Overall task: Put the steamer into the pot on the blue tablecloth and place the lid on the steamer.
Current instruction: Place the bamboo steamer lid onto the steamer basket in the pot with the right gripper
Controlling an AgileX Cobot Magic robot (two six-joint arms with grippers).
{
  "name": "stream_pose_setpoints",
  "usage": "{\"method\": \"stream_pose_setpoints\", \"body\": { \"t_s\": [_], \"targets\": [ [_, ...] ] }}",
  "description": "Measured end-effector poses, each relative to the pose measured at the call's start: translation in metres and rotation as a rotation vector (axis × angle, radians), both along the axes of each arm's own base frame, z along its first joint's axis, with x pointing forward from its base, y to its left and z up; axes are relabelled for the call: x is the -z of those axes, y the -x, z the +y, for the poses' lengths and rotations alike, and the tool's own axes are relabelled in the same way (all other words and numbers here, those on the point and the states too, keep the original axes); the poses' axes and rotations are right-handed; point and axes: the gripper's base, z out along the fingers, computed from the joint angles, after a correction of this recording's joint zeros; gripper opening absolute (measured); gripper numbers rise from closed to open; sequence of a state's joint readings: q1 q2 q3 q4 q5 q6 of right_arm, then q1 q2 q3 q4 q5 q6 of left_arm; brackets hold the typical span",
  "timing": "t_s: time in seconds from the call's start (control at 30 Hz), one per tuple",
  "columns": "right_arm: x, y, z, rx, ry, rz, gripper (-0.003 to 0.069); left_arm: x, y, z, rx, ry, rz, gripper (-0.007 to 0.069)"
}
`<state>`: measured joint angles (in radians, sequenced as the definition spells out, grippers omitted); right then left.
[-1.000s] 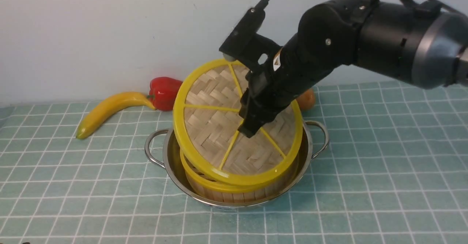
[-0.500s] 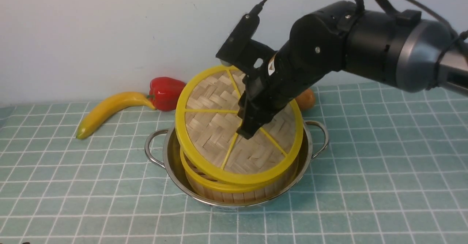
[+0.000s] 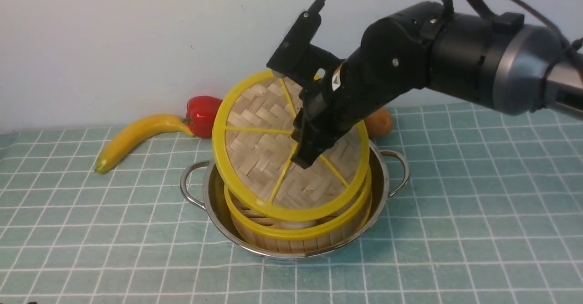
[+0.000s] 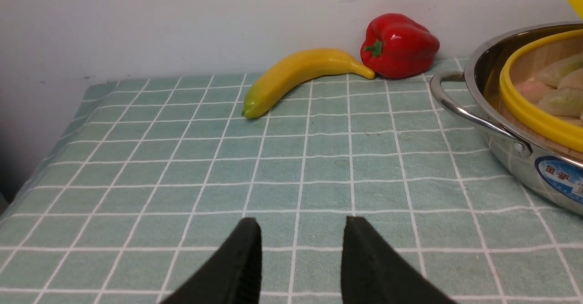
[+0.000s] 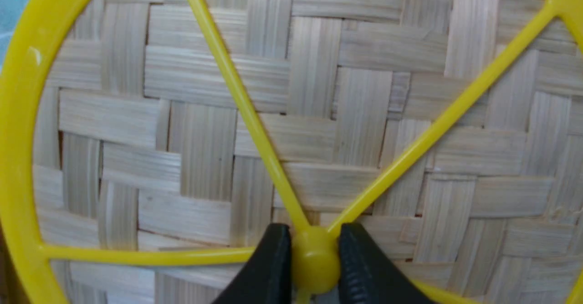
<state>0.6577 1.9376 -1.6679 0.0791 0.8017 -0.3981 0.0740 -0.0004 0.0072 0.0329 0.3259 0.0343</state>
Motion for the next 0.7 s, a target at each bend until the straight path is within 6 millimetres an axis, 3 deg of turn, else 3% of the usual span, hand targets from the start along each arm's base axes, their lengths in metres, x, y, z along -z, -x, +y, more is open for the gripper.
{"method": "stream_pose_setpoints", "body": {
  "t_s": [0.2,0.33,0.43,0.5,0.57,0.7],
  "targets": [
    [0.007,-0.002,0.002,0.0,0.009,0.009,0.0147,0.0,0.0,0.0,0.0,0.0,0.0,0.0243],
    [-0.014,0.004,-0.004,-0.003,-0.004,-0.027,0.0147,0.0,0.0,0.0,0.0,0.0,0.0,0.0243],
    [-0.045,0.017,-0.014,0.016,-0.05,-0.052,0.0147,0.0,0.0,0.0,0.0,0.0,0.0,0.0243],
    [-0.055,0.023,-0.017,0.028,-0.068,-0.04,0.0147,0.0,0.0,0.0,0.0,0.0,0.0,0.0243],
    [-0.054,0.023,-0.017,0.03,-0.059,-0.022,0.0147,0.0,0.0,0.0,0.0,0.0,0.0,0.0243],
    [-0.027,0.014,-0.01,0.03,-0.015,0.034,0.0147,0.0,0.0,0.0,0.0,0.0,0.0,0.0243]
  ]
}}
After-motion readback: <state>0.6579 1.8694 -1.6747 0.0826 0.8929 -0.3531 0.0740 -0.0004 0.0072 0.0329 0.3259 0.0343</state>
